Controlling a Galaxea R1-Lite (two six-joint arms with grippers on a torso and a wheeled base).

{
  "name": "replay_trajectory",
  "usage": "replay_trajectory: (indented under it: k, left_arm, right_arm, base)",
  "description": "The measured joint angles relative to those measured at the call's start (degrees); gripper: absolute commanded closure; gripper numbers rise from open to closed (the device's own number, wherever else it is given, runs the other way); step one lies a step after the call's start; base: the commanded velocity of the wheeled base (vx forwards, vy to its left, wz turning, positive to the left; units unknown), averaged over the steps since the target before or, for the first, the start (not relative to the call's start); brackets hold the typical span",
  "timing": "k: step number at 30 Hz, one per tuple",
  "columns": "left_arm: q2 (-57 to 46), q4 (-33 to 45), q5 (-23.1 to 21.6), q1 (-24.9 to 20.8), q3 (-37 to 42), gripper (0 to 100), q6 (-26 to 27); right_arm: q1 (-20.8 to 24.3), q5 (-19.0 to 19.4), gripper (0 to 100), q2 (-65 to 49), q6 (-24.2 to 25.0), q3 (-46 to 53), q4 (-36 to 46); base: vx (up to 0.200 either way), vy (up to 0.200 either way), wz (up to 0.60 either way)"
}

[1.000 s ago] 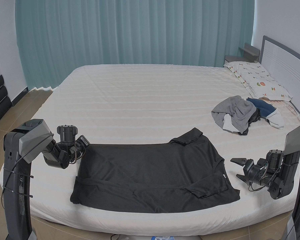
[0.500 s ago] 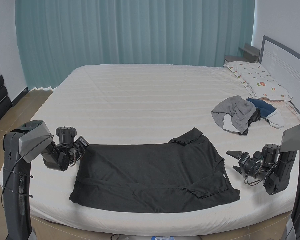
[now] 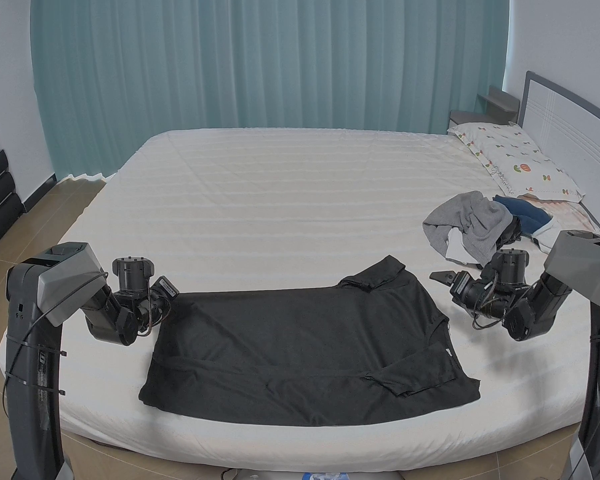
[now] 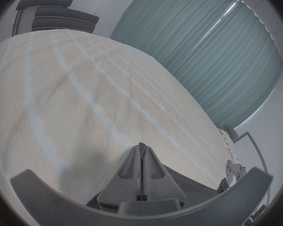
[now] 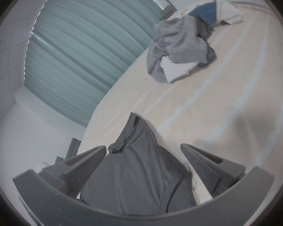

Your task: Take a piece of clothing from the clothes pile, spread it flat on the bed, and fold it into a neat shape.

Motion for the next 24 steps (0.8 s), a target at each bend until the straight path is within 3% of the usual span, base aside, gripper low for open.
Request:
replay_trajectory:
  k: [13, 24]
  left_arm:
    - [-0.1, 0.0, 0.0, -0.2, 0.9, 100, -0.5]
    - [-0.2, -0.1, 0.0, -0.2, 1.4, 100, -0.5]
  right_arm:
    - [2.7, -3.8, 0, 10.6, -4.0, -27.1, 18.7]
    - [4.6, -5.0, 0, 16.7, -4.1, -35.6, 21.1]
  base:
    - [0.000, 0.000, 0.00]
    - [0.000, 0.000, 0.00]
